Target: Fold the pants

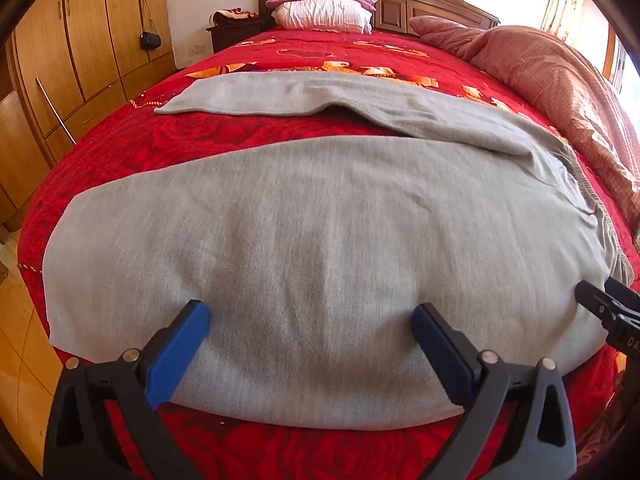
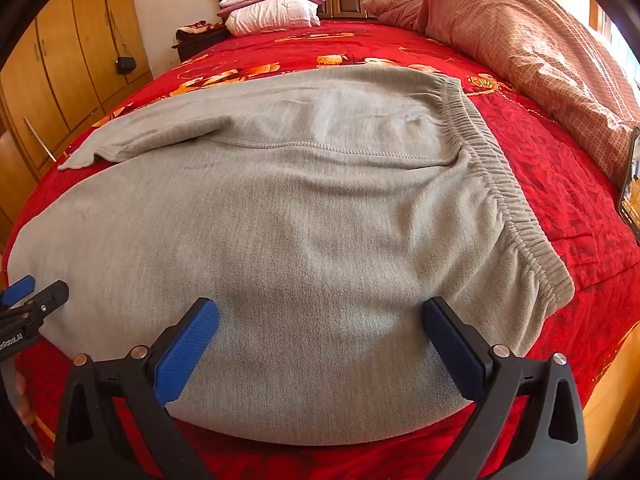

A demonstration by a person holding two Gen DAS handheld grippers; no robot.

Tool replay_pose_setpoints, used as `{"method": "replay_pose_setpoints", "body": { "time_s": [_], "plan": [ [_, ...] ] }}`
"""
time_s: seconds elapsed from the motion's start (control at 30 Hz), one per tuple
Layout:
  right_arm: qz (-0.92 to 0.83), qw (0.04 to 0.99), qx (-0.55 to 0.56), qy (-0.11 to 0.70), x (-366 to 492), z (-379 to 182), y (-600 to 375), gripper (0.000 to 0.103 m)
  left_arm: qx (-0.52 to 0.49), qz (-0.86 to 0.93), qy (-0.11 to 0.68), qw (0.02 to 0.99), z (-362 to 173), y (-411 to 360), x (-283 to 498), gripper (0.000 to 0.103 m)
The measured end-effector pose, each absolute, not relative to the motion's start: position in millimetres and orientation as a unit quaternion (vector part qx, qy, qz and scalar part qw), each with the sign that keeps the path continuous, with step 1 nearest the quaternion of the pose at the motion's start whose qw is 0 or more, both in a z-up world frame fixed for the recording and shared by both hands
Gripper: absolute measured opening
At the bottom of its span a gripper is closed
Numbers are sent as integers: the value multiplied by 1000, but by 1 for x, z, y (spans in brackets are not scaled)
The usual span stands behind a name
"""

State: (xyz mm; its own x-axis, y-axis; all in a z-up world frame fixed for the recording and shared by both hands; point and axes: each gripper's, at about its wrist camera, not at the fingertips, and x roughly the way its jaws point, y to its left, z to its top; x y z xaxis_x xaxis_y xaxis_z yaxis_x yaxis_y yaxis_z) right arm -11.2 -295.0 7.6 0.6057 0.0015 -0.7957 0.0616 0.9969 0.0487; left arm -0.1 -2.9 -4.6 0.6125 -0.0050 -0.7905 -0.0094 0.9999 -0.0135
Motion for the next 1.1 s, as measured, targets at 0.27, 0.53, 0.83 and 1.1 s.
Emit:
{"method": "replay_pose_setpoints", "body": {
  "time_s": [0.27,0.53,0.83,1.1],
  "plan": [
    [-16,895,37,445,-11,8,-295,103,-9,1,442,897,-3,-1,1,103],
    [-16,894,37,445,-9,8,-295,103,-7,2,443,897,-9,-3,5,103],
    [-19,893,30,449,-9,4,-293,103,-7,2,443,896,-9,-3,5,103],
    [-20,892,26,451,-8,4,-291,103,-4,4,445,895,-9,-3,2,103]
  ]
}}
